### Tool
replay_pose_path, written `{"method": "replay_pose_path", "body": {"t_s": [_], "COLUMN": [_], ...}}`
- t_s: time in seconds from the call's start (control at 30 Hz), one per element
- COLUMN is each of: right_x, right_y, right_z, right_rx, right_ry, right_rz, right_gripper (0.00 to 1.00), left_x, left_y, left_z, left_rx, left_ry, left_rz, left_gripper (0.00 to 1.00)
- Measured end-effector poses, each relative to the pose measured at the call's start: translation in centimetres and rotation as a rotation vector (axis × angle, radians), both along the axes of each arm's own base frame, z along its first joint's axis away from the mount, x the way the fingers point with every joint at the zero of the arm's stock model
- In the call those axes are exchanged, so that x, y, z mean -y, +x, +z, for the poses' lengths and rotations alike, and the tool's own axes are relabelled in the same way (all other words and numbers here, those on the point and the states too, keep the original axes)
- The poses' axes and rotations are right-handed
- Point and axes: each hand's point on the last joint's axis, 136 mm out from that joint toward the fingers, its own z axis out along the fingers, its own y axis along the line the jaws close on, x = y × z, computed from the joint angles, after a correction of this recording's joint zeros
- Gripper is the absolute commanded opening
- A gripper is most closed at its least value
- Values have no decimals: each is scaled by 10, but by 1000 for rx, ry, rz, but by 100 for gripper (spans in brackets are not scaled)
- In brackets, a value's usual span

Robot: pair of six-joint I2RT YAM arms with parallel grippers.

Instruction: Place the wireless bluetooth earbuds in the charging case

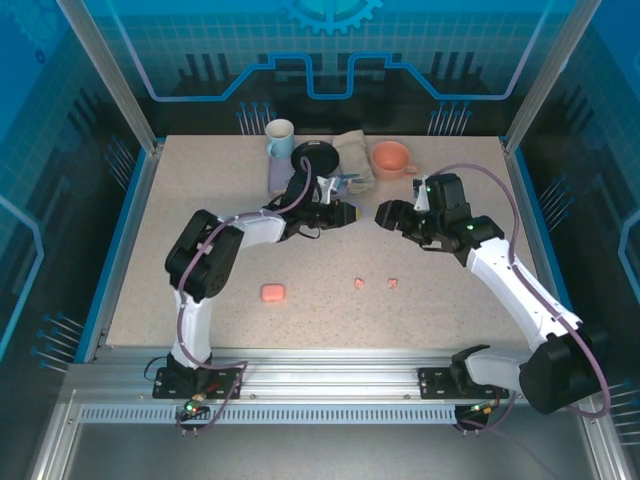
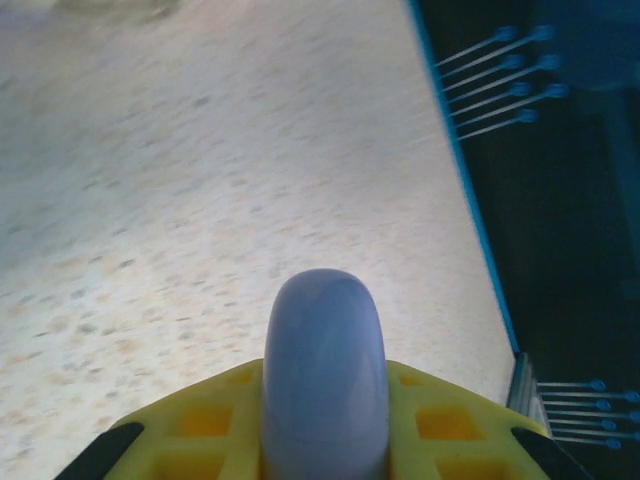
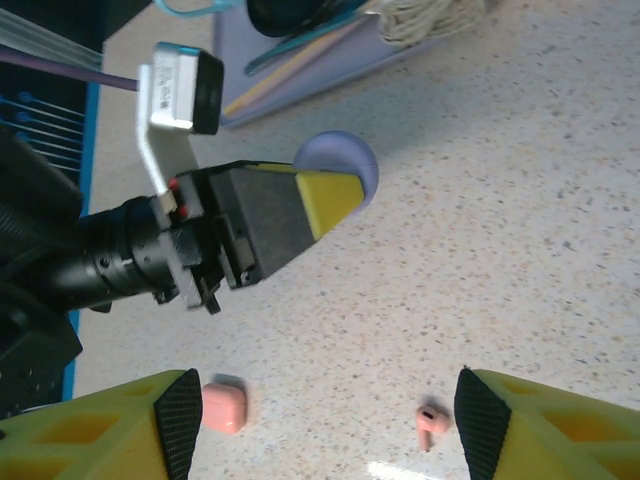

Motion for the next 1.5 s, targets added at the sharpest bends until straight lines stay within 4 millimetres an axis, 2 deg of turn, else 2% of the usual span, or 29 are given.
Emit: {"method": "replay_pose_path", "body": {"t_s": [0.1,0.17,0.2,0.23,0.4,0.53,0.7,0.73,0.8,0.9,1.0,1.2,1.3,1.4,1.5], "right_x": [4,5,6,7,8,7,4,3,0,-10,-26,-72,-101,-131,-165], "right_y": [0,-1,-1,-1,1,-2,-11,-13,-17,-25,-35,-48,-54,-57,-55], "right_z": [-14,-21,-23,-25,-29,-35,-44,-45,-45,-42,-40,-50,-60,-69,-76], "right_rx": [-30,-44,-48,-53,-60,-75,-107,-110,-113,-108,-100,-115,-133,-150,-158], "right_ry": [-23,-34,-37,-42,-56,-83,-132,-142,-166,-202,-242,-355,-418,-465,-505], "right_rz": [-18,-24,-26,-29,-41,-40,-28,-24,-16,14,57,148,185,213,234], "right_gripper": [70,70,70,70,72,75,77,77,77,79,80,83,83,85,88], "left_x": [-8,-13,-15,-16,-22,-30,-39,-42,-49,-72,-98,-141,-167,-200,-238], "left_y": [-1,-8,-11,-12,-10,-6,0,-1,-1,-8,-16,-29,-38,-48,-58], "left_z": [-37,-54,-59,-63,-63,-59,-52,-51,-45,-36,-14,75,109,123,123], "left_rx": [-155,-241,-273,-302,-365,-391,-397,-394,-382,-379,-348,-143,-55,-17,-18], "left_ry": [43,74,87,102,156,179,191,201,221,275,317,328,327,343,363], "left_rz": [36,50,56,61,87,105,111,114,122,162,208,309,378,475,582], "left_gripper": [1,4,7,15,41,65,86,98,99,99,99,99,99,99,99]}}
